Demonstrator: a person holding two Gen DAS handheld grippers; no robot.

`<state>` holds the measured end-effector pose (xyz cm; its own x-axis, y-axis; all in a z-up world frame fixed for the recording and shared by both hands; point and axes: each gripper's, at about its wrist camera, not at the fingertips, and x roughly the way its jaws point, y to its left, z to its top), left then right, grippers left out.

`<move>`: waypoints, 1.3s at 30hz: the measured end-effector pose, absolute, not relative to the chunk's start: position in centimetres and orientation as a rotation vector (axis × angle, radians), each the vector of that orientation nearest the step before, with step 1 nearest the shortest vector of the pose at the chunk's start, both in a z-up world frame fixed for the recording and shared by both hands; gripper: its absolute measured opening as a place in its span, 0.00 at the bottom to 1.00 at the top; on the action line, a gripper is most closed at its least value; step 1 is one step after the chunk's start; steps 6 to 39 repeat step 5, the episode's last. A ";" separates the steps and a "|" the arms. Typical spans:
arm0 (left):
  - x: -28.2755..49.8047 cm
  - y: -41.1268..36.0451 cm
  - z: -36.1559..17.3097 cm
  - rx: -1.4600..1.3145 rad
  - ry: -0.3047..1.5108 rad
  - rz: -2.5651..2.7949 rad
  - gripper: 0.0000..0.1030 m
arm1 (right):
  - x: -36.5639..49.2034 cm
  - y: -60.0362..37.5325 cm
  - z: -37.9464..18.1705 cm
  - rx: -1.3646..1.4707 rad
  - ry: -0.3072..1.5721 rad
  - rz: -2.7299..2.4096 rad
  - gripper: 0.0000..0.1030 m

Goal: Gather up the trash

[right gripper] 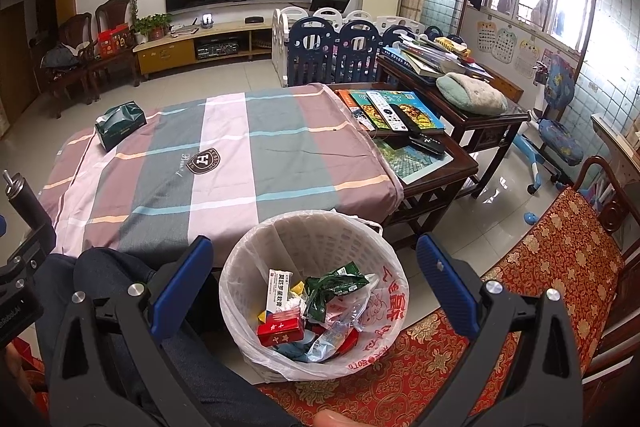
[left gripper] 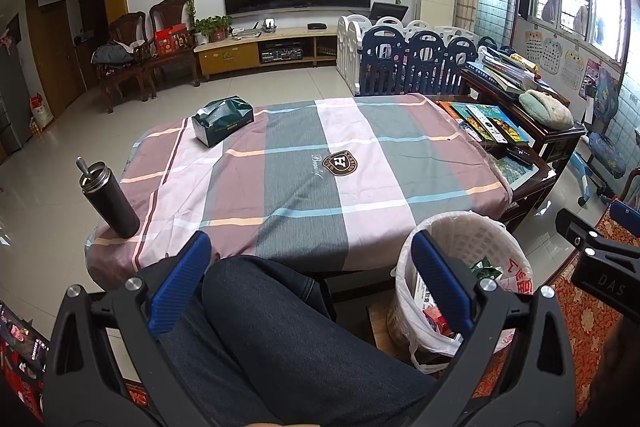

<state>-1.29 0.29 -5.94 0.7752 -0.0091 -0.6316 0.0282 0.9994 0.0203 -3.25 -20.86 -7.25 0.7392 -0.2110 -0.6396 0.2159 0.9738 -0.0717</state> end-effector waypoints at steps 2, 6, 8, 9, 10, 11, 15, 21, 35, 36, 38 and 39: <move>-1.2 0.3 -6.1 0.029 0.689 -0.016 0.97 | -3.3 -20.9 -7.2 0.007 0.693 -0.233 0.96; -1.0 0.4 -6.3 0.028 0.695 -0.012 0.97 | -3.6 -20.9 -6.3 0.020 0.650 -0.211 0.96; -1.0 0.4 -6.3 0.028 0.695 -0.012 0.97 | -3.6 -20.9 -6.3 0.020 0.650 -0.211 0.96; -1.0 0.4 -6.3 0.028 0.695 -0.012 0.97 | -3.6 -20.9 -6.3 0.020 0.650 -0.211 0.96; -1.0 0.4 -6.3 0.028 0.695 -0.012 0.97 | -3.6 -20.9 -6.3 0.020 0.650 -0.211 0.96; -1.0 0.4 -6.3 0.028 0.695 -0.012 0.97 | -3.6 -20.9 -6.3 0.020 0.650 -0.211 0.96; -1.0 0.4 -6.3 0.028 0.695 -0.012 0.97 | -3.6 -20.9 -6.3 0.020 0.650 -0.211 0.96; -1.0 0.4 -6.3 0.028 0.695 -0.012 0.97 | -3.6 -20.9 -6.3 0.020 0.650 -0.211 0.96; -1.0 0.4 -6.3 0.028 0.695 -0.012 0.97 | -3.6 -20.9 -6.3 0.020 0.650 -0.211 0.96; -1.0 0.4 -6.3 0.028 0.695 -0.012 0.97 | -3.6 -20.9 -6.3 0.020 0.650 -0.211 0.96; -1.0 0.4 -6.3 0.028 0.695 -0.012 0.97 | -3.6 -20.9 -6.3 0.020 0.650 -0.211 0.96; -1.0 0.4 -6.3 0.028 0.695 -0.012 0.97 | -3.6 -20.9 -6.3 0.020 0.650 -0.211 0.96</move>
